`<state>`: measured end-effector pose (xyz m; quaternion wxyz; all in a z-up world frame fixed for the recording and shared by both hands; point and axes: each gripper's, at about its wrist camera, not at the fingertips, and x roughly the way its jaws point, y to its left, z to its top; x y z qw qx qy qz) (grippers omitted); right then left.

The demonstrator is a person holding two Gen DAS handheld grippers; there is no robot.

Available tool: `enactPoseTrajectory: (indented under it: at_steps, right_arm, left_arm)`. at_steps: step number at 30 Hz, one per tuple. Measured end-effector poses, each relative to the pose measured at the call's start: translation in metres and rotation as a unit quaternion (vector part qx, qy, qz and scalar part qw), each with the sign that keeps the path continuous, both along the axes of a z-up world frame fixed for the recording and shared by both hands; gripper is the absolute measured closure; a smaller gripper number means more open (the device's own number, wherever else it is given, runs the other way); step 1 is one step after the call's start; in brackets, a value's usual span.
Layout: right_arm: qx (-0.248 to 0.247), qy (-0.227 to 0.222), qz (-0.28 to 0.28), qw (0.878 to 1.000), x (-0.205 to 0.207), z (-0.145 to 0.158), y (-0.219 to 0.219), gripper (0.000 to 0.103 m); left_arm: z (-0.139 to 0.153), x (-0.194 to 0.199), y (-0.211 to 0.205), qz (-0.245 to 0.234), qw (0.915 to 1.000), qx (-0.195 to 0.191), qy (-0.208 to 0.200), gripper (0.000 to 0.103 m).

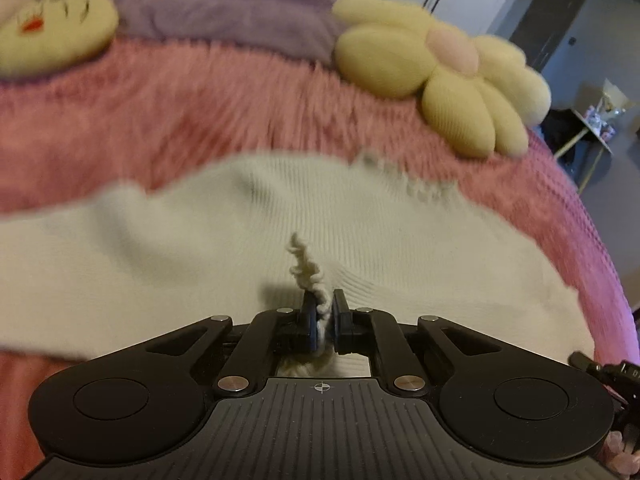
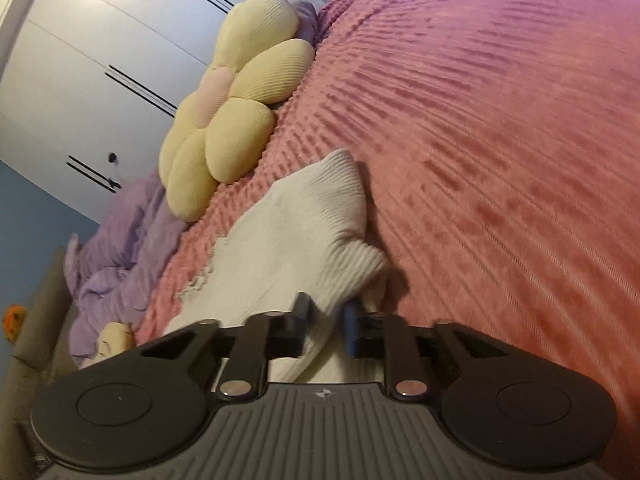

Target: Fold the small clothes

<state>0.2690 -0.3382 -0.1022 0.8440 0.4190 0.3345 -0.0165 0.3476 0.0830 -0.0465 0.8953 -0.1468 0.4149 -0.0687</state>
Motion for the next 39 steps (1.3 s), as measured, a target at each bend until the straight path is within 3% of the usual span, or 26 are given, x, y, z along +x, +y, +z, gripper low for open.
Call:
enactPoseTrajectory:
  at_steps: [4,6,13,17,25,27,29,35,39]
  right_arm:
    - [-0.080,-0.045,0.022,0.996,-0.002,0.017,0.013,0.092]
    - [-0.117,-0.066,0.036,0.990,-0.005,0.023,0.023,0.091]
    - [-0.084,-0.038,0.050,0.994,0.001,0.008,0.024,0.079]
    - [-0.063,-0.036,0.042,0.996,0.006,0.005,0.021,0.079]
    - [-0.038,-0.038,0.032,0.998,0.018,0.001,0.018,0.079]
    - [-0.049,-0.036,0.026,0.998,0.018,0.001,0.018,0.083]
    - [-0.101,-0.029,0.017,0.994,0.017,0.006,0.022,0.093]
    - [-0.182,-0.013,-0.002,0.983,0.013,0.006,0.021,0.098]
    - [-0.165,-0.003,0.003,0.986,0.016,0.003,0.015,0.095]
  left_arm:
    - [0.023,0.000,0.010,0.021,0.9985,0.011,-0.050,0.094]
    - [0.023,0.001,0.017,0.029,0.9980,0.019,-0.052,0.094]
    - [-0.020,0.000,0.027,0.029,0.9985,0.044,0.016,0.093]
    - [-0.030,-0.003,0.030,0.035,0.9985,0.038,0.019,0.093]
    - [-0.023,-0.001,0.030,0.034,0.9984,0.045,0.009,0.093]
    - [-0.021,-0.002,0.029,0.036,0.9983,0.047,0.004,0.093]
    - [-0.019,-0.002,0.026,0.031,0.9986,0.043,-0.002,0.093]
    - [-0.020,0.002,0.010,0.008,0.9989,0.047,-0.003,0.093]
    - [-0.028,0.004,0.007,0.007,0.9984,0.054,0.011,0.092]
